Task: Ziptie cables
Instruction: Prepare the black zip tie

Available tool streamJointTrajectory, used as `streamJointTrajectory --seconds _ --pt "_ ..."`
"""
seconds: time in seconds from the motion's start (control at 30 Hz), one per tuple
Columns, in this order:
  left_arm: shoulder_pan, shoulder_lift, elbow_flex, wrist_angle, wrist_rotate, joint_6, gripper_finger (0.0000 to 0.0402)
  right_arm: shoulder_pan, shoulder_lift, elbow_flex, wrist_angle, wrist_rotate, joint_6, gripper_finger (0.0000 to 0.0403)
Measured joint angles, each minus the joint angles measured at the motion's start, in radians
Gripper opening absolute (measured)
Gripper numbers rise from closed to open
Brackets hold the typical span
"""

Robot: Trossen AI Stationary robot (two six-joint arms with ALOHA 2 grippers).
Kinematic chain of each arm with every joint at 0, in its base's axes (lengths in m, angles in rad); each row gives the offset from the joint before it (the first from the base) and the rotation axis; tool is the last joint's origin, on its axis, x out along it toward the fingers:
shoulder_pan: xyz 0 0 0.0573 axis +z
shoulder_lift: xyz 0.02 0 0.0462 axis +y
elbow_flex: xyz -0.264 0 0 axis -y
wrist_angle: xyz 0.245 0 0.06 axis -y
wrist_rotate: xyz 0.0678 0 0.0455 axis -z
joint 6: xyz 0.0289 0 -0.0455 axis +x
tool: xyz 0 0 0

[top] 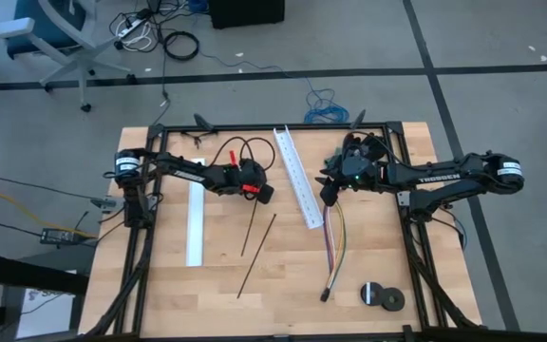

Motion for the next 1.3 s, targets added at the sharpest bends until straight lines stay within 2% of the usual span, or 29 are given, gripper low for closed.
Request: streamJointTrajectory --seconds 0.2,0.53,0.73,0.93,1.13,1.23,1.3 --pt "-0.002 0.005 0.061 -0.046 0.066 0.077 0.0039 0.0 0.0 0.0 0.0 -0.001 -0.001 0.0139" --pt "-0.002 0.005 0.112 -0.057 0.103 0.134 0.0041 0.0 0.0 0.0 -0.005 -0.004 -0.001 0.0139" --pt "-0.001 0.004 0.111 -0.045 0.099 0.115 0.0082 0.0 0.0 0.0 -0.006 -0.011 -0.001 0.0137" --pt "-0.002 0.004 0.111 0.067 0.093 0.098 0.0133 0.0 0.0 0.0 -0.006 -0.011 -0.001 0.0139" --pt "-0.017 0.002 0.111 0.138 0.096 0.096 0.0142 0.0 0.0 0.0 -0.006 -0.022 -0.001 0.0139" --pt "-0.017 0.001 0.114 0.09 0.078 0.05 0.0142 0.0 0.0 0.0 -0.006 -0.032 -0.001 0.0137" --pt "-0.016 0.001 0.114 0.03 0.03 0.013 0.0142 0.0 0.0 0.0 -0.006 -0.035 -0.006 0.0137"
